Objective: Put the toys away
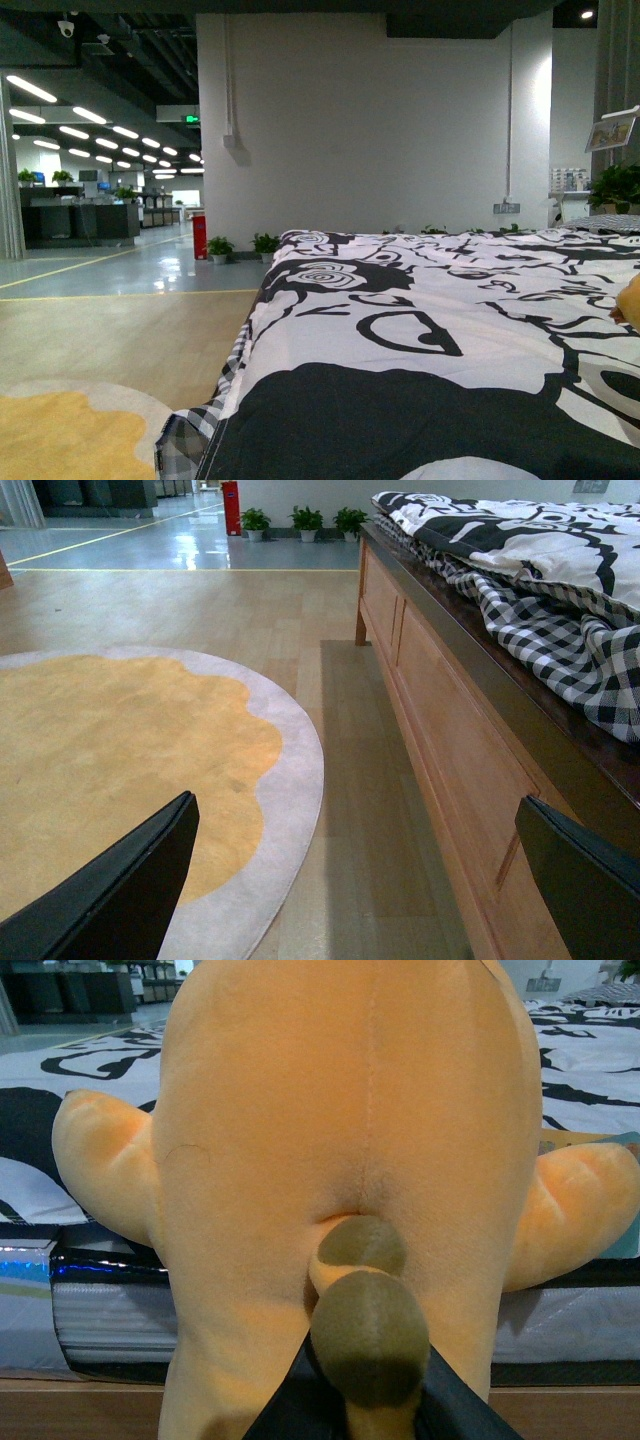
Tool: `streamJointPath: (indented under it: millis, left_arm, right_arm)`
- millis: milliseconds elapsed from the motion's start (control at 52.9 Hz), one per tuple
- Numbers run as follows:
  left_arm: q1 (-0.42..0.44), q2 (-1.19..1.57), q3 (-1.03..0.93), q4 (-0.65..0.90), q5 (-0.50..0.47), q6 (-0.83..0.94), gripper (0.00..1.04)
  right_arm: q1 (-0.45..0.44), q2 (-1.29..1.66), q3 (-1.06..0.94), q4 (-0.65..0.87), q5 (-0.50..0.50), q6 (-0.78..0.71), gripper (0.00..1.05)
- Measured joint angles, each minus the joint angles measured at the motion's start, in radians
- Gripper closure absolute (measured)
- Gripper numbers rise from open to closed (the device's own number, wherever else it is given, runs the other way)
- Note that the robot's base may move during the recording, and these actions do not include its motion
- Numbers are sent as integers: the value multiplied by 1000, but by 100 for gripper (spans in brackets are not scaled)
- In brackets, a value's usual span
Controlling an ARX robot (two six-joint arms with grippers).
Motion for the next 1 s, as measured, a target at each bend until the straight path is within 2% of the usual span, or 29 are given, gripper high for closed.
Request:
streamJointPath:
  millis: [1002]
  left_arm:
    - [2,0,0,0,-20,5,6]
  right_arm:
    - [3,3,-1,-16,3,0,99]
